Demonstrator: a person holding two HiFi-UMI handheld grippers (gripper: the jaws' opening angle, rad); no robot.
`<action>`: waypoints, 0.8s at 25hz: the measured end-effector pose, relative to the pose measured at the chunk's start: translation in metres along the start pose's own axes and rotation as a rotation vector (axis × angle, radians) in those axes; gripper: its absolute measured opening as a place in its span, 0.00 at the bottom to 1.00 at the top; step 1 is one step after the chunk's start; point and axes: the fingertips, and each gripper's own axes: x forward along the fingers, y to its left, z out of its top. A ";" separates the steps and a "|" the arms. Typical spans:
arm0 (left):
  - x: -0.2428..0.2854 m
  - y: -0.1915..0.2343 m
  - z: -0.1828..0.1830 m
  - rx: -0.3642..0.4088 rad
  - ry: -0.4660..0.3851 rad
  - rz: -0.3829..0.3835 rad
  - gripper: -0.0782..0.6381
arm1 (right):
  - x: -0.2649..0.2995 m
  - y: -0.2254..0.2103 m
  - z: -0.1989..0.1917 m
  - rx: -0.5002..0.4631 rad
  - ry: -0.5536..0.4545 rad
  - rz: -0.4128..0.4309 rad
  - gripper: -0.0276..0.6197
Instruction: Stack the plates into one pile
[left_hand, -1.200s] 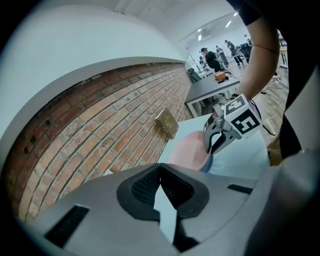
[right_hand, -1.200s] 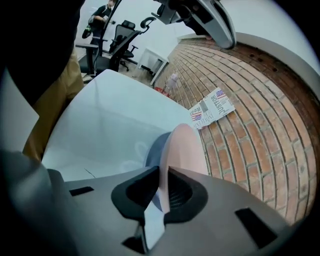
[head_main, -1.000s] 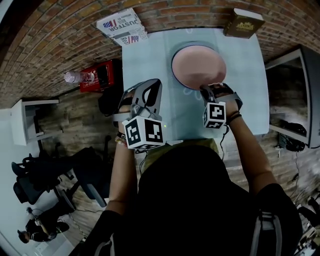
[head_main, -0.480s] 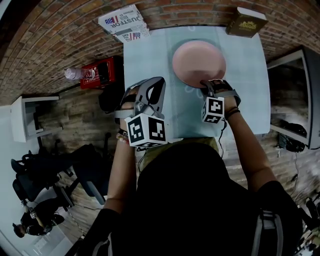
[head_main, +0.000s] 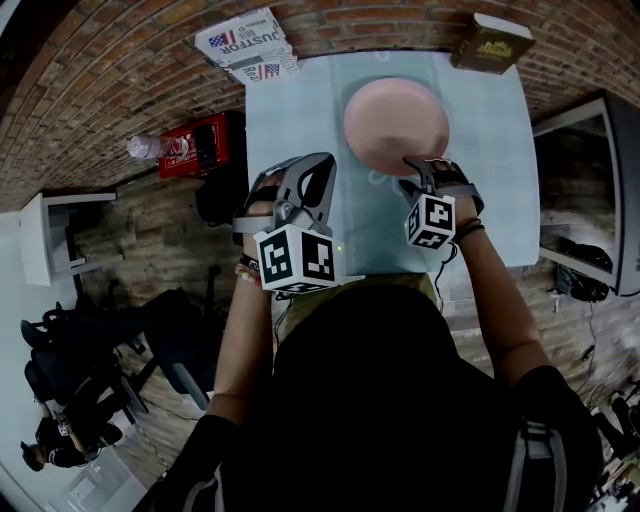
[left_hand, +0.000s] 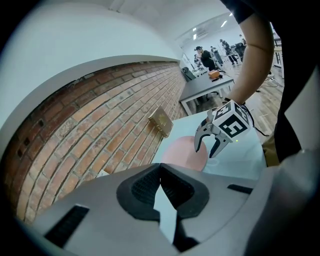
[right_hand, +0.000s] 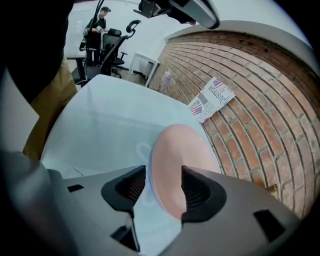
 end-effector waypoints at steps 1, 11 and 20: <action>0.000 -0.001 0.001 0.001 -0.001 -0.001 0.14 | 0.000 0.001 -0.001 -0.001 0.003 0.001 0.38; 0.001 -0.004 0.007 -0.017 -0.026 -0.011 0.14 | -0.001 0.008 -0.013 0.006 0.038 0.011 0.38; -0.001 -0.004 0.013 -0.025 -0.071 -0.016 0.14 | -0.016 -0.009 -0.002 0.017 0.015 -0.094 0.10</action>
